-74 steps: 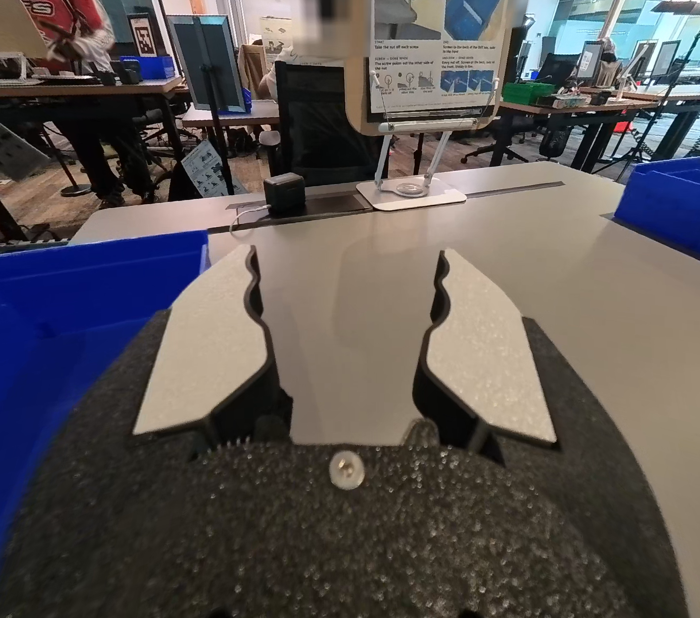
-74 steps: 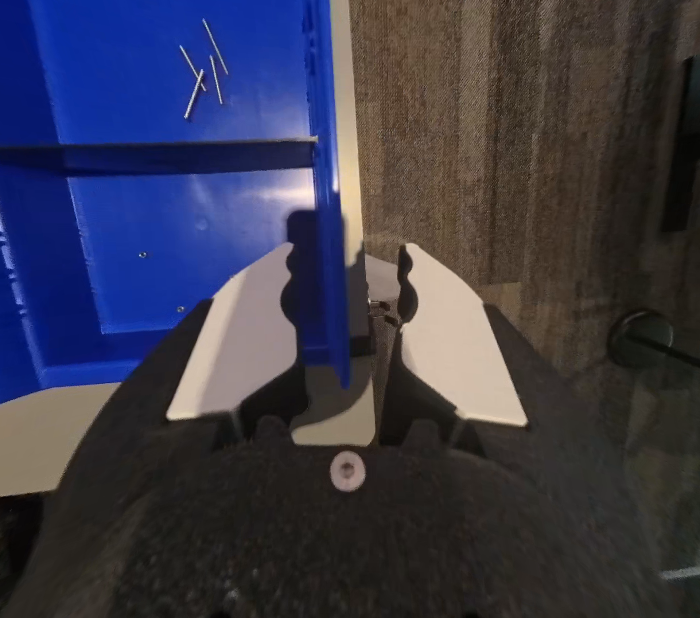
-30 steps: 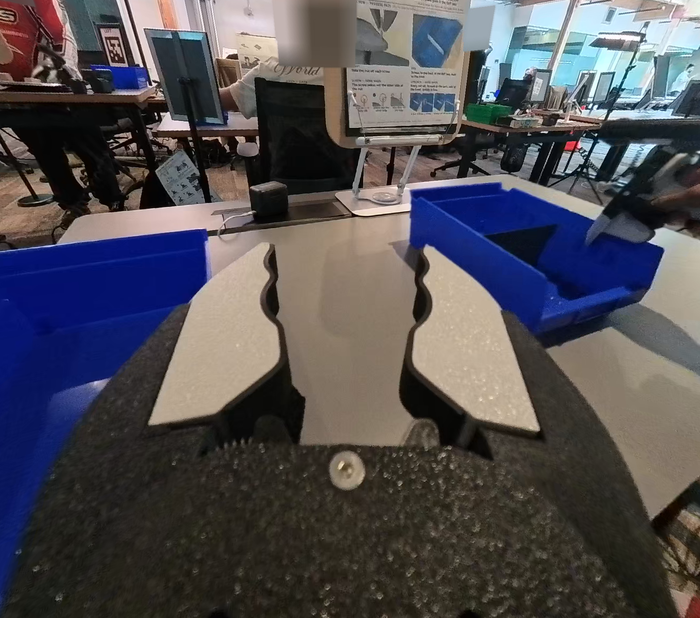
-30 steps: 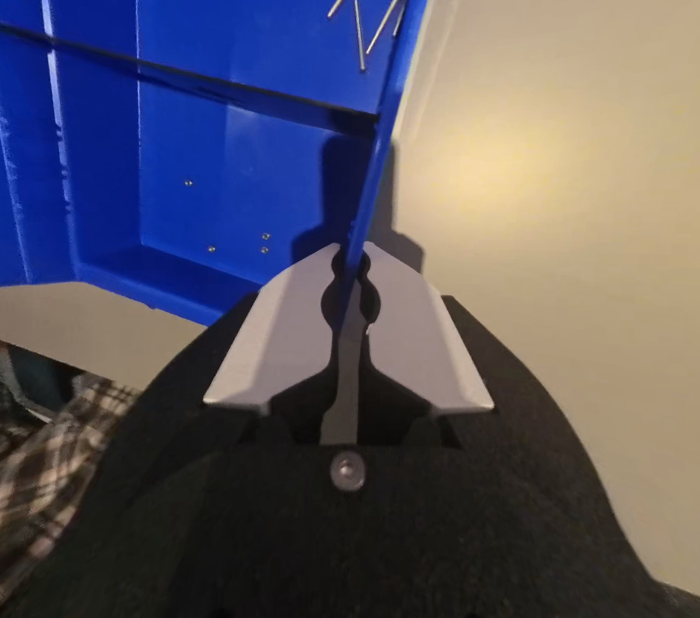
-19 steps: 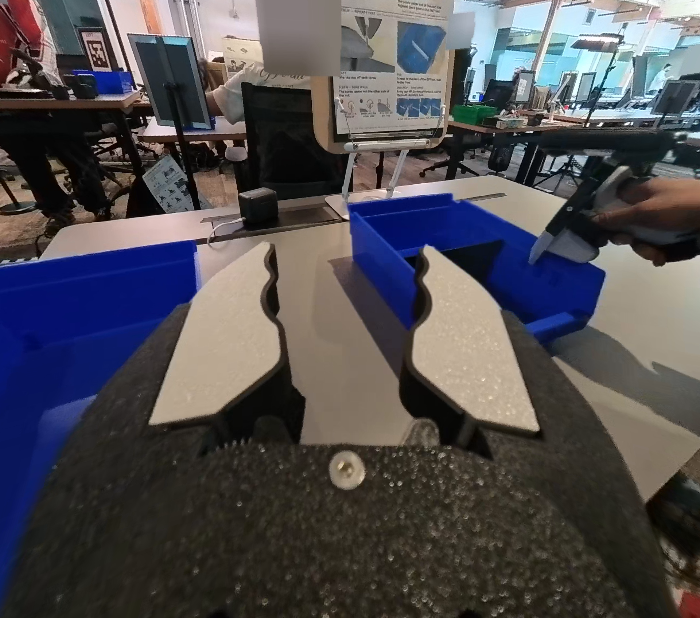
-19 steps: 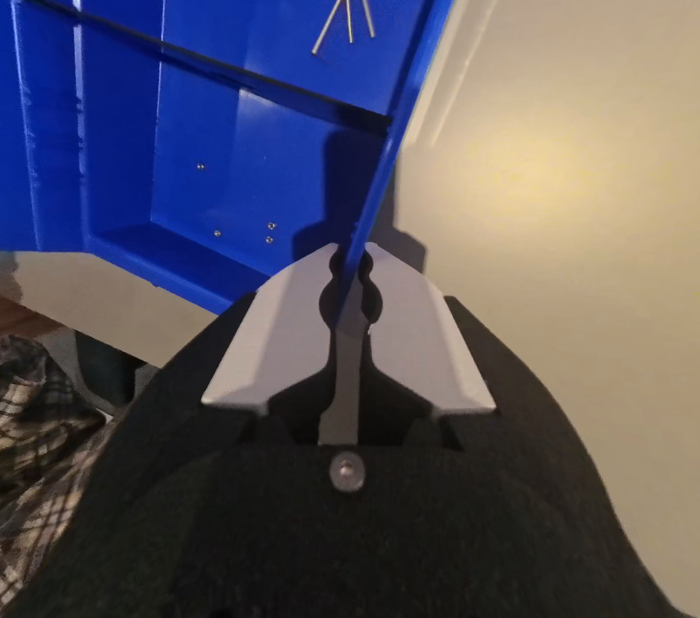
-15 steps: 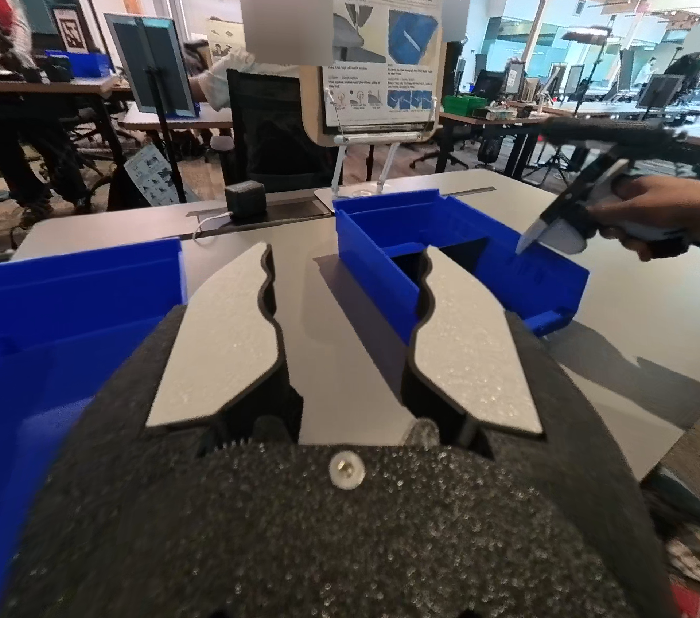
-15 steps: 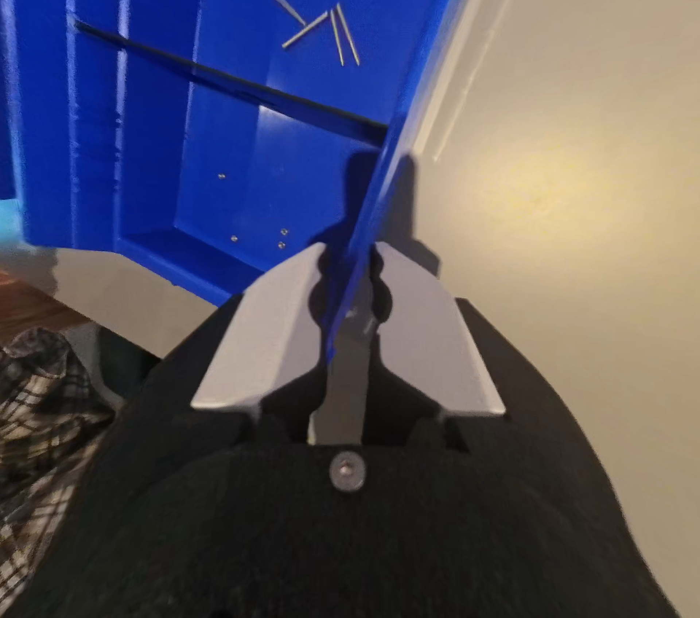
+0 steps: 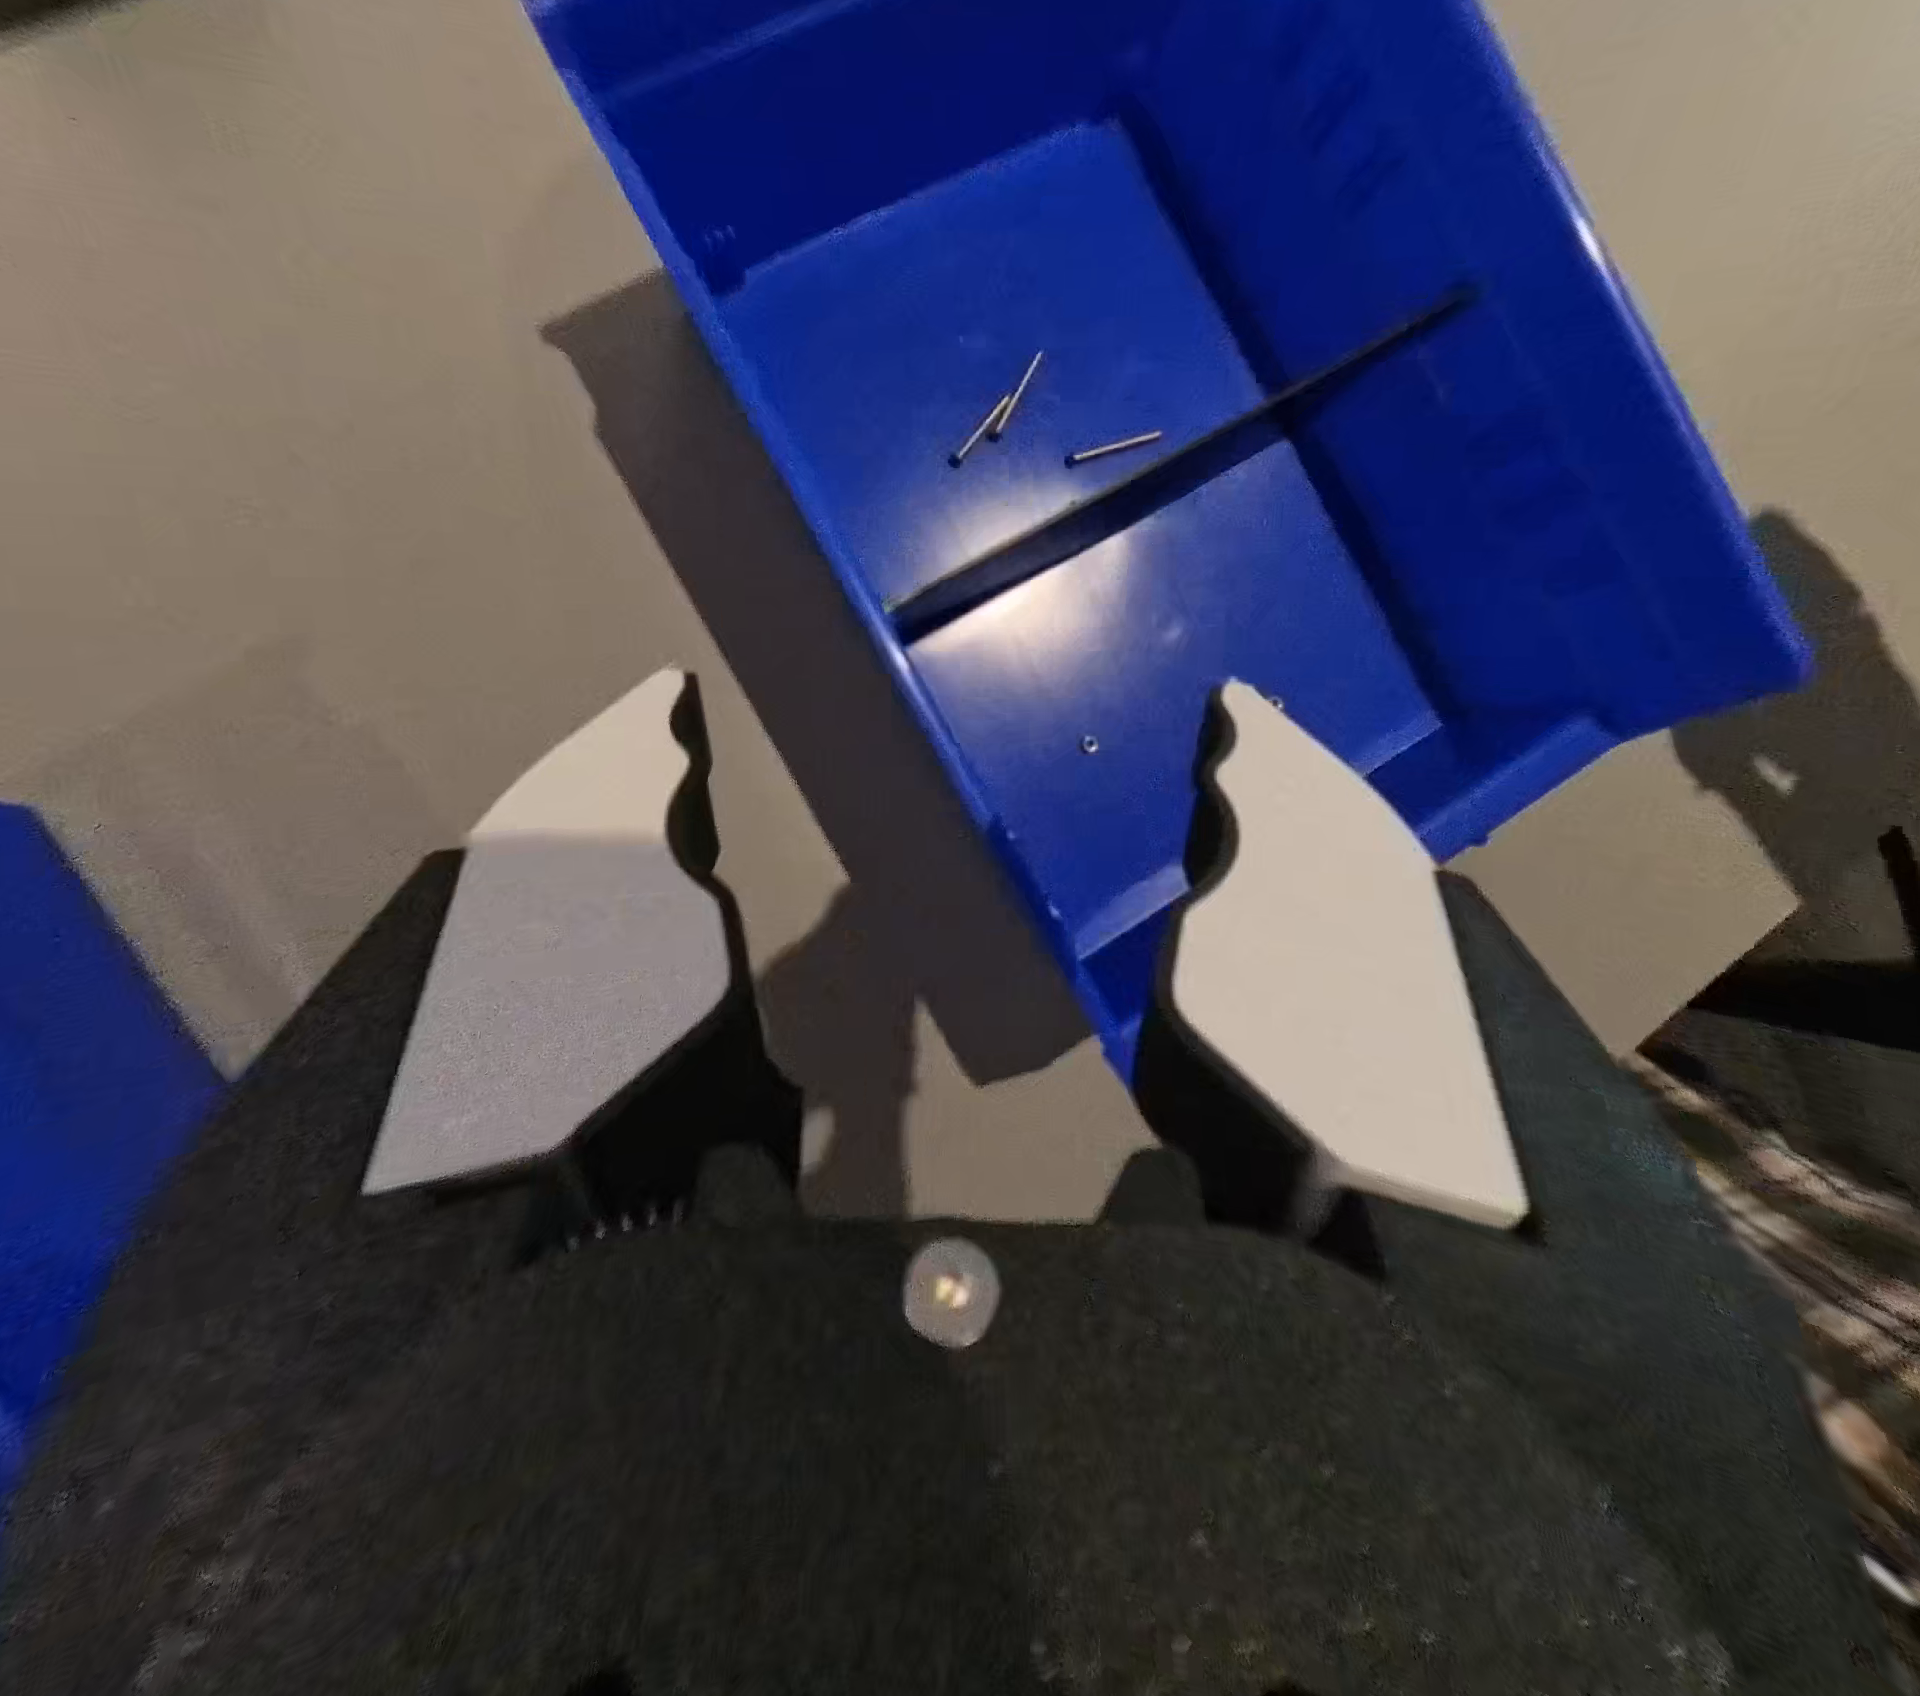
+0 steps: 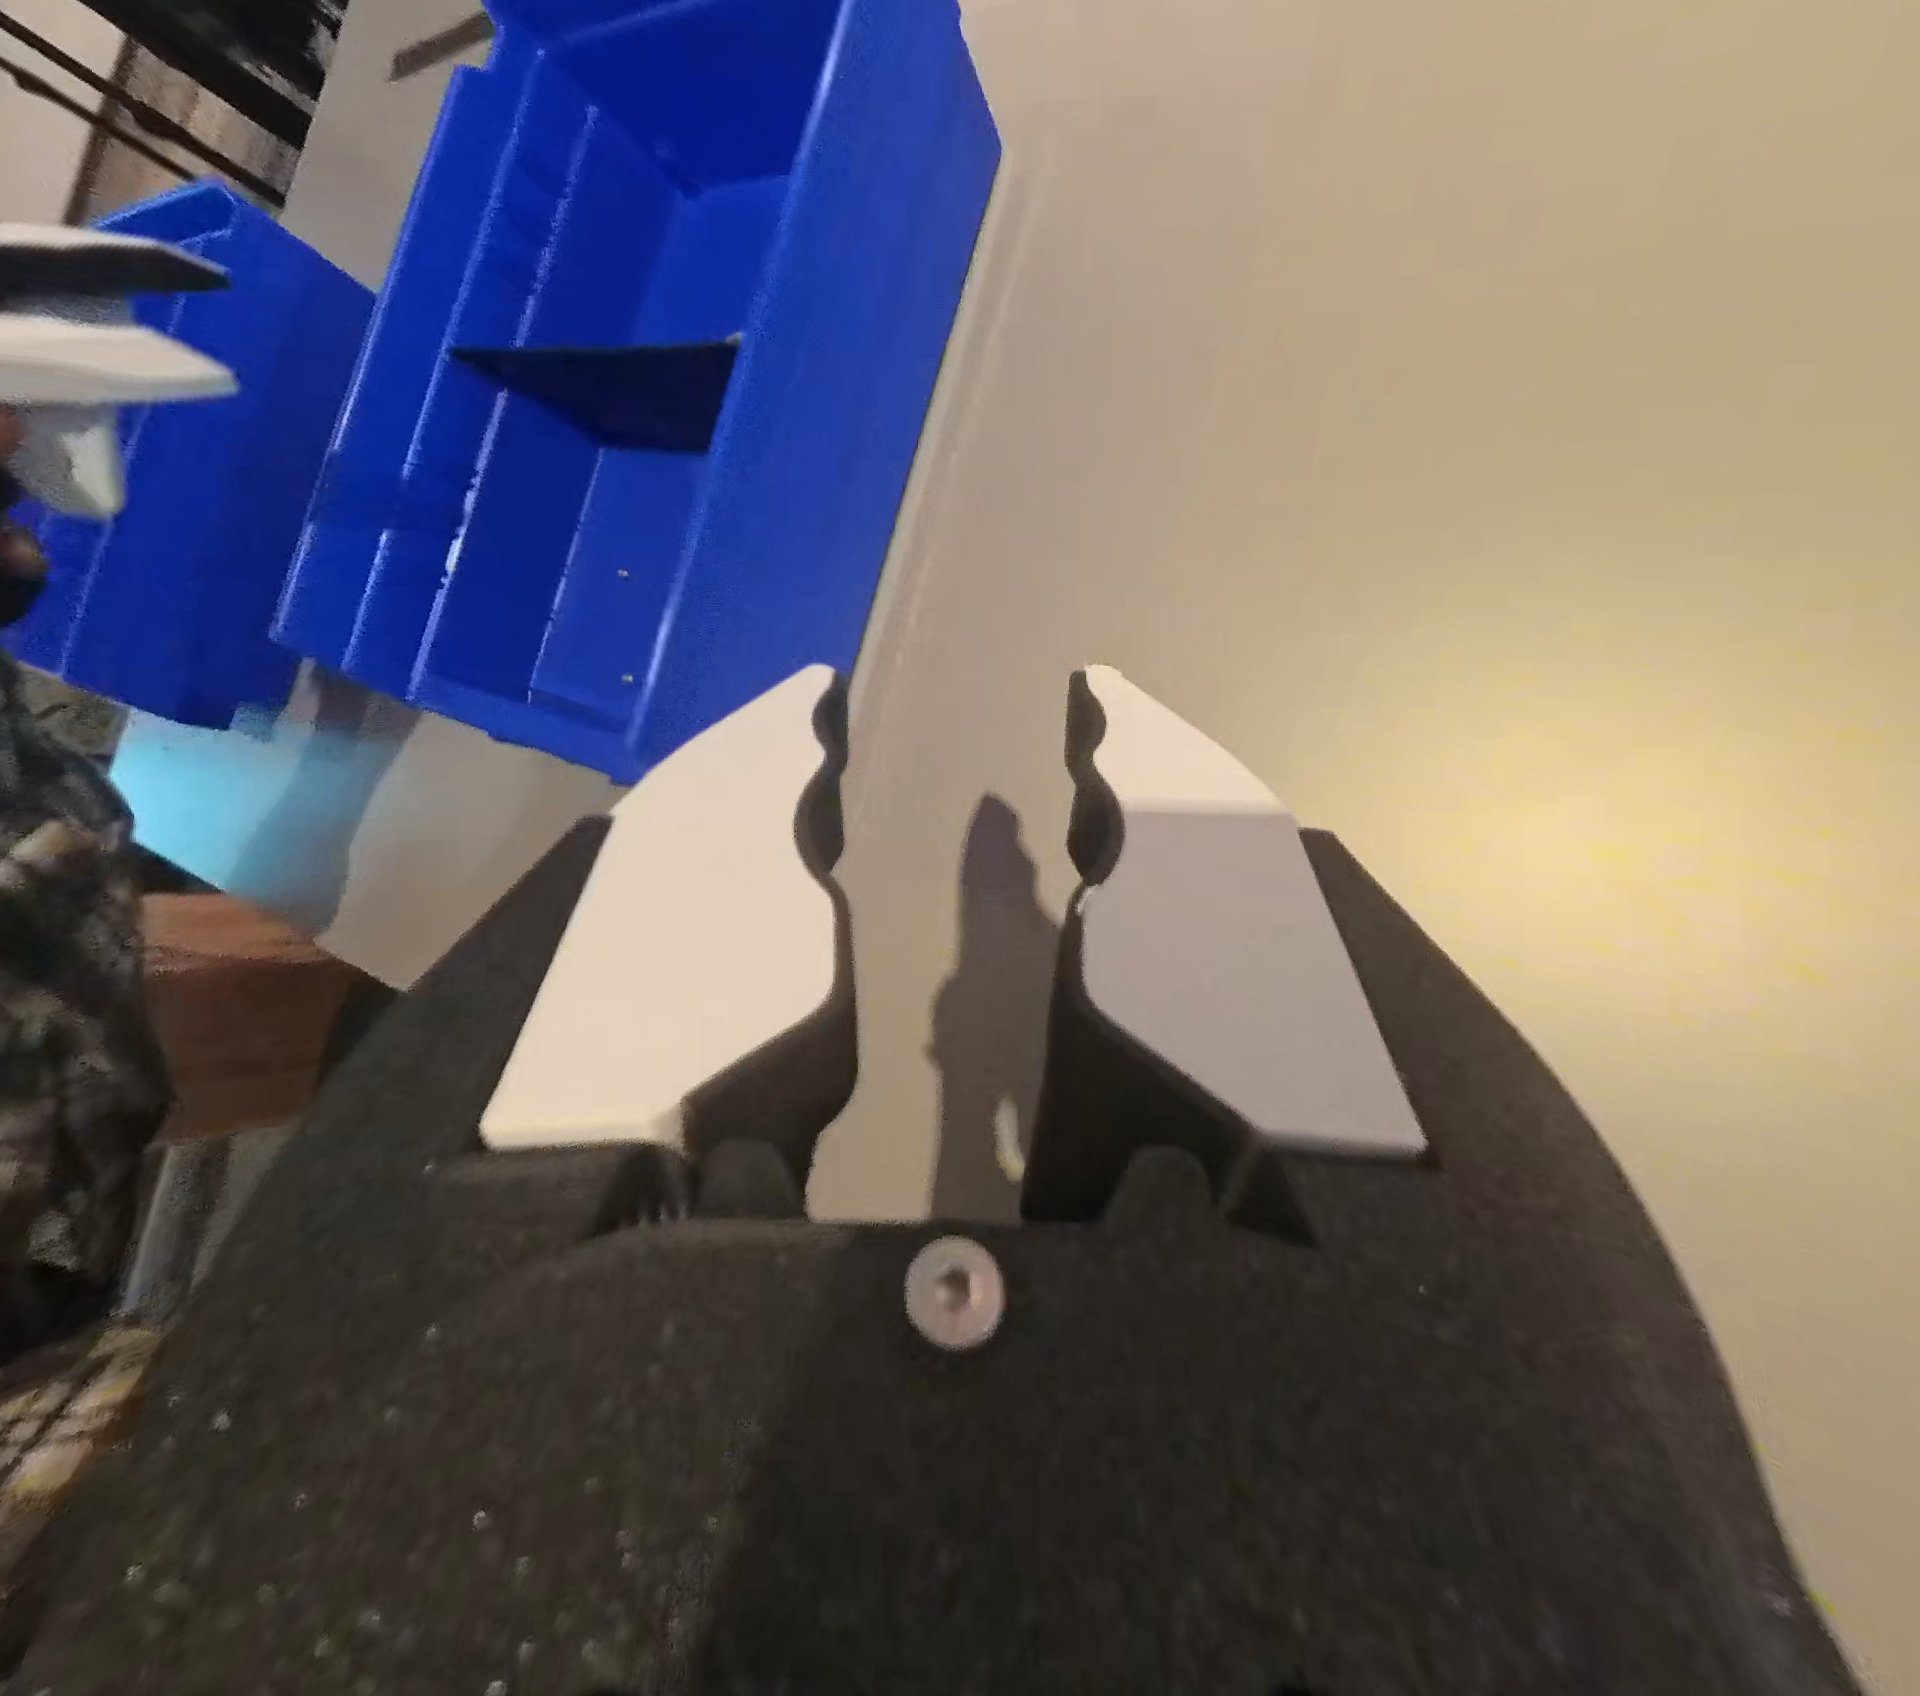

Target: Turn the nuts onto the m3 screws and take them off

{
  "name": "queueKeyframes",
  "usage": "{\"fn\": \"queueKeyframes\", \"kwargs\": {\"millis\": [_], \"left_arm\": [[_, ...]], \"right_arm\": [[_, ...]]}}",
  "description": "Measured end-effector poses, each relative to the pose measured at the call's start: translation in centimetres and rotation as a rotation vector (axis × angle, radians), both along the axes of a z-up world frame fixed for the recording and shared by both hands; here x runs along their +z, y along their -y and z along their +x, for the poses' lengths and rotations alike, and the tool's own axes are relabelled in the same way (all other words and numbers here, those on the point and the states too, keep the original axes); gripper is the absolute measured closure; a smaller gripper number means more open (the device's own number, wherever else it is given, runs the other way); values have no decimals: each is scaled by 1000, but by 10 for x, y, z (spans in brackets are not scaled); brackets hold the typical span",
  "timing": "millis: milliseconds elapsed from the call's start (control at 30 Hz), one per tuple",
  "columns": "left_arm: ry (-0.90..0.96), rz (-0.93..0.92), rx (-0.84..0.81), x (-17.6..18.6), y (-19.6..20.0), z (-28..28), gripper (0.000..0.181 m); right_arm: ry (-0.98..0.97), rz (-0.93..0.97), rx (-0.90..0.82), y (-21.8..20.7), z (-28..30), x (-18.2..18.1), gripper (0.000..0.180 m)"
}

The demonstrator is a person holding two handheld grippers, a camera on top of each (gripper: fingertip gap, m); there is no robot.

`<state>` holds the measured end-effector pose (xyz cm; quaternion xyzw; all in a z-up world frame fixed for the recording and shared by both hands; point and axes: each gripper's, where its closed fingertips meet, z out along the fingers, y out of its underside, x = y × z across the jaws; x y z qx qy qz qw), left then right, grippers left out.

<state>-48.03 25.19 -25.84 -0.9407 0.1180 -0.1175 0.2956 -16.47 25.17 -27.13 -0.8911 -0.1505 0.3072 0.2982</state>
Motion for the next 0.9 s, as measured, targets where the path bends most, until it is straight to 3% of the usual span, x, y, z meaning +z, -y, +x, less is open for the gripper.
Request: {"fn": "queueKeyframes", "kwargs": {"millis": [167, 400, 533, 667, 900], "left_arm": [[-12, -188, 37, -22, -14, 9, 104], [-16, -329, 67, -56, 11, 15, 113], [-30, -421, 27, -78, 22, 20, 155], [-24, -446, 107, -83, 23, 11, 173], [-100, -388, 206, -83, 36, -30, 176]], "right_arm": [[-43, -21, 21, 14, 10, -11, 141], [-68, -19, 45, 18, 11, -9, 141], [-81, -20, 70, 20, 3, -8, 142], [-88, -17, 79, 22, 2, -8, 144], [-104, -20, 79, 19, 5, -13, 146]]}}
